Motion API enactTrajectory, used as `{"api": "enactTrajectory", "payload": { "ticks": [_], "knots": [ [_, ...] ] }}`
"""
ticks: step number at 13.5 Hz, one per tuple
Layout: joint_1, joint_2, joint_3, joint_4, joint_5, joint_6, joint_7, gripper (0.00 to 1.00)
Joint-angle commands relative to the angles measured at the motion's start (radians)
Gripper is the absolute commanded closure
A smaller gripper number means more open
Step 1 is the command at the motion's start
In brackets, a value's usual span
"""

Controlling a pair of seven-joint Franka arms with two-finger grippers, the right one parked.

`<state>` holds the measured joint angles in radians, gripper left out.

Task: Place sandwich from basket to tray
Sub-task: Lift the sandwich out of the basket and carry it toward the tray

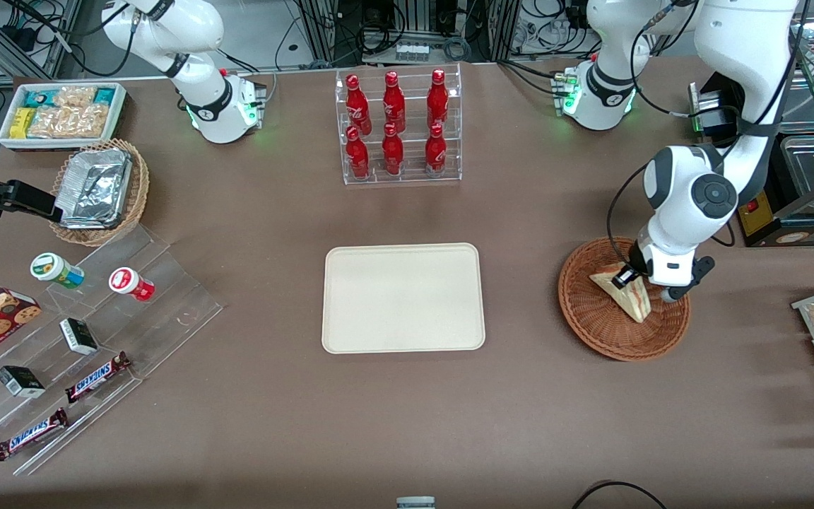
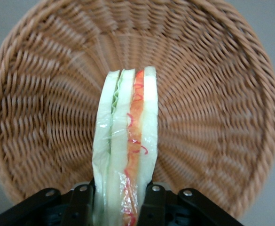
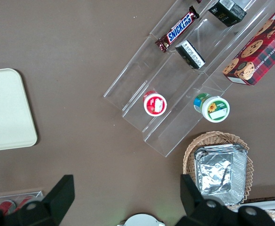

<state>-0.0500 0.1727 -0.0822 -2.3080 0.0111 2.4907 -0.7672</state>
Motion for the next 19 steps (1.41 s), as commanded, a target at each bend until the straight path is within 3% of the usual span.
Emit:
{"api": "enactTrajectory", "payload": {
  "ticks": [1, 4, 9, 11, 14, 15, 17, 19],
  "knots": [
    [-0.004, -0.133, -0.078, 0.098, 0.044, -0.281, -0.006, 1.0],
    [-0.004, -0.124, -0.252, 0.325, 0.062, -0.566, -0.02, 1.0],
    [-0.004, 0.006, -0.526, 0.553, 0.084, -0.658, -0.145, 1.0],
    [-0.019, 0.123, -0.634, 0.625, 0.166, -0.647, -0.188, 1.0],
    [-0.198, 0.374, -0.634, 0.832, 0.304, -0.647, -0.289, 1.0],
    [-0.249, 0.468, -0.631, 0.907, 0.382, -0.647, -0.334, 1.0],
    [-0.295, 0.595, -0.631, 0.985, 0.493, -0.636, -0.378, 1.0],
    [-0.303, 0.654, -0.619, 0.995, 0.529, -0.584, -0.392, 1.0]
  ]
}}
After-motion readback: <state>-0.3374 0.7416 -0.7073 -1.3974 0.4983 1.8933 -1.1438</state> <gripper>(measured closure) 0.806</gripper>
